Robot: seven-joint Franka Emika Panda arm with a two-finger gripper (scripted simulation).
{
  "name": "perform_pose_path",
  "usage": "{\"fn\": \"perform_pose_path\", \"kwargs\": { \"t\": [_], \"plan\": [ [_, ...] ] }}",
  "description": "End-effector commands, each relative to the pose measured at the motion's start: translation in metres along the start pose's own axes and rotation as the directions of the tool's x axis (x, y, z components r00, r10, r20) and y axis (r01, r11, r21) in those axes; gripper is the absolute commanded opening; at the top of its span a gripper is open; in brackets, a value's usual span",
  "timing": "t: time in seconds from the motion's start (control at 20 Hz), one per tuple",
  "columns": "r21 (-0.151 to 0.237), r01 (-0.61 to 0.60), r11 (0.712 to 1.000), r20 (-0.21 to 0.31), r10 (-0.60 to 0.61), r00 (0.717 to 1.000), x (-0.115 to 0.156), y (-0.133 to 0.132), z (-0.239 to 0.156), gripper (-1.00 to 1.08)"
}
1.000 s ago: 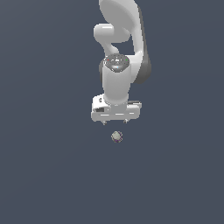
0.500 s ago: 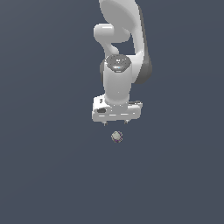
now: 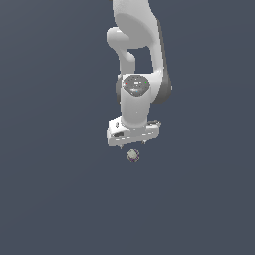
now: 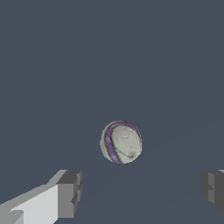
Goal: Pick up the object and move it to a goal position.
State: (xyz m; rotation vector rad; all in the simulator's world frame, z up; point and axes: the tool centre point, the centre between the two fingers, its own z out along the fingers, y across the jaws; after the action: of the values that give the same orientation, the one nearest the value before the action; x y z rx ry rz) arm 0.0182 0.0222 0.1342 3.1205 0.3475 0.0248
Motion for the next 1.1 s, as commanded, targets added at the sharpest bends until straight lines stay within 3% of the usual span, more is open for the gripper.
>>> {"fn": "perform_pose_path", "kwargs": {
  "t": [0.0,0.45,1.05],
  "plan": [
    [0.001,0.054,0.999,0.005,-0.054,0.999,0.001,-0.002,0.013,1.00],
    [0.006,0.178,0.984,0.014,-0.178,0.984,0.003,-0.006,0.044,1.00],
    [0.006,0.188,0.982,0.015,-0.188,0.982,0.002,-0.007,0.066,1.00]
  ]
}}
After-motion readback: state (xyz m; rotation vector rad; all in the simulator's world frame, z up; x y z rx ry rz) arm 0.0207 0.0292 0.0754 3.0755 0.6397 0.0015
